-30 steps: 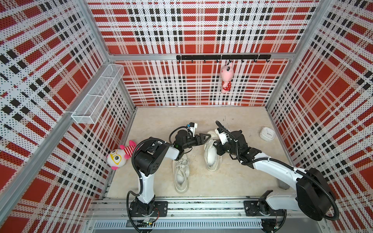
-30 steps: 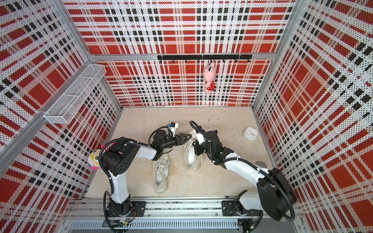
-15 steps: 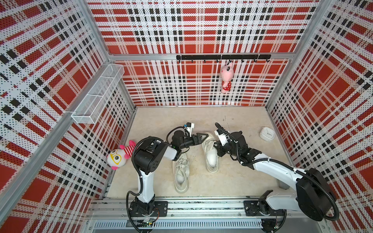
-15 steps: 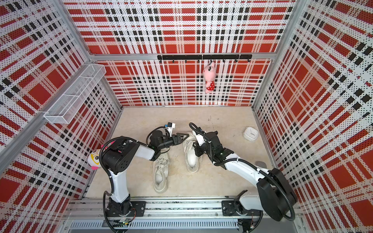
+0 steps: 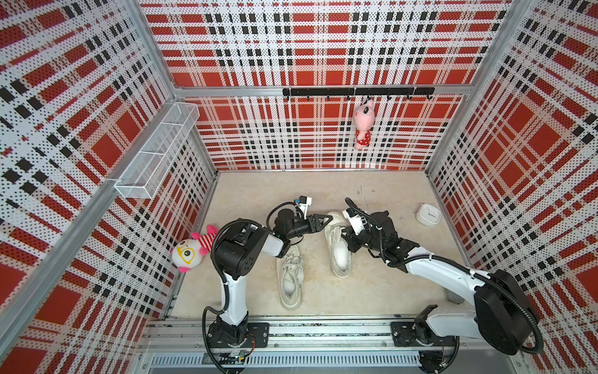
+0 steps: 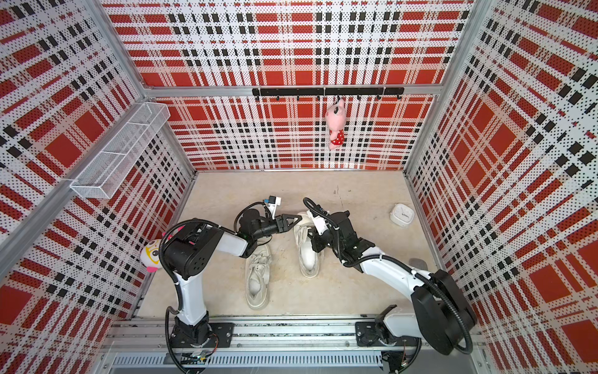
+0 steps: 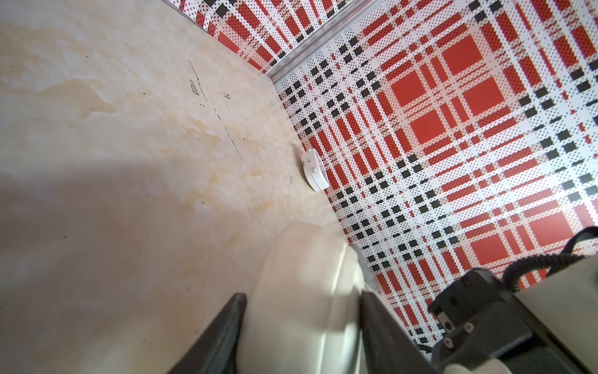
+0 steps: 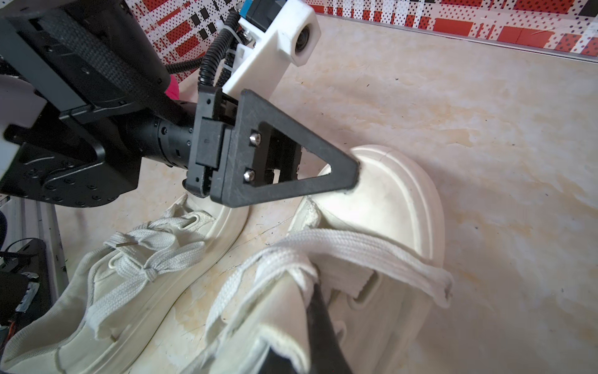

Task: Remove the insole from the shoe
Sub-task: Pick up the shoe at the center of the board, then remove the insole from the shoe.

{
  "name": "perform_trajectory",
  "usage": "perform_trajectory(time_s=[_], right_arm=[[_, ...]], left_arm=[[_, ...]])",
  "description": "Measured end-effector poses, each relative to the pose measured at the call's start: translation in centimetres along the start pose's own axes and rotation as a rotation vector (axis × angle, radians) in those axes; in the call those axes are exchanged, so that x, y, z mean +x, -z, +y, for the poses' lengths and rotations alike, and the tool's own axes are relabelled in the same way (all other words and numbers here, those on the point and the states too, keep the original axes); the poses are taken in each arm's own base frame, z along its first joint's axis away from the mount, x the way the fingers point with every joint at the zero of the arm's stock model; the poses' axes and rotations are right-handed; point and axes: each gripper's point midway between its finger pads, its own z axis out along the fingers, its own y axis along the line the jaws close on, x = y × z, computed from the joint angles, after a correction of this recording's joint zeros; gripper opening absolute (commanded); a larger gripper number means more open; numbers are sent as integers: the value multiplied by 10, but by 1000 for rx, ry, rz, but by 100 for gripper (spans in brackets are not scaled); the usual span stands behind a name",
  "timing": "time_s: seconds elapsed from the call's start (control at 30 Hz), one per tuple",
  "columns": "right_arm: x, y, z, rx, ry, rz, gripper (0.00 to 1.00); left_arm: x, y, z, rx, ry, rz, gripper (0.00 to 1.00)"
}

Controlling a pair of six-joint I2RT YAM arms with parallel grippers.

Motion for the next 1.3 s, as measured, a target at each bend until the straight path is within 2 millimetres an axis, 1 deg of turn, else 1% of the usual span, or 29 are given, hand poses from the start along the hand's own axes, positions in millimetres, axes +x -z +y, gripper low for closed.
perform_trajectory(time_s=[0.07, 0.17, 0.2, 0.23, 0.27, 0.37, 0.4, 0.53, 0.63, 0.7, 0.73, 0.8, 0.87, 0.97, 1.03, 1.1, 1.2, 1.3], right_arm=[[0, 0, -2, 11, -4, -1, 8], [-1, 4, -6, 32, -15, -2, 24], [-2, 6, -7, 41, -14, -3, 28], [-3, 8, -8, 51, -18, -4, 33], [-3, 12, -10, 66, -24, -4, 43], [-4, 22, -16, 116, -45, 1, 54], [-4, 27, -18, 133, -54, 3, 55], [-5, 52, -23, 202, -110, -2, 56], [-9, 73, -22, 226, -168, -27, 46], [-11, 84, -18, 227, -201, -43, 42], [-11, 87, -14, 223, -221, -48, 40], [-6, 89, -5, 205, -247, -45, 37], [7, 83, 6, 176, -269, -19, 34], [37, 65, 16, 148, -314, 48, 30], [57, 49, 17, 147, -344, 104, 30], [71, 34, 14, 160, -372, 141, 31], [78, 19, 8, 185, -398, 152, 34], [78, 10, -2, 214, -419, 142, 36]], left_arm=[[0, 2, 1, -2, -7, -4, 43], [1, 6, 0, -10, -17, -10, 39], [1, 7, -1, -12, -21, -15, 39], [1, 9, -3, -13, -29, -18, 38], [0, 10, -5, -12, -36, -23, 37], [-7, 13, -13, -10, -65, -47, 35], [-9, 14, -14, -11, -74, -55, 34], [-16, 18, -18, -27, -108, -88, 32], [-20, 19, -18, -44, -125, -108, 32], [-21, 19, -16, -58, -129, -114, 31], [-22, 19, -15, -64, -128, -116, 31], [-20, 19, -13, -76, -125, -115, 31], [-20, 18, -11, -84, -127, -115, 30], [-19, 18, -11, -87, -136, -116, 30], [-19, 17, -12, -88, -141, -117, 29], [-19, 17, -12, -88, -147, -117, 29], [-19, 17, -13, -87, -159, -115, 29], [-18, 17, -13, -87, -168, -114, 28]])
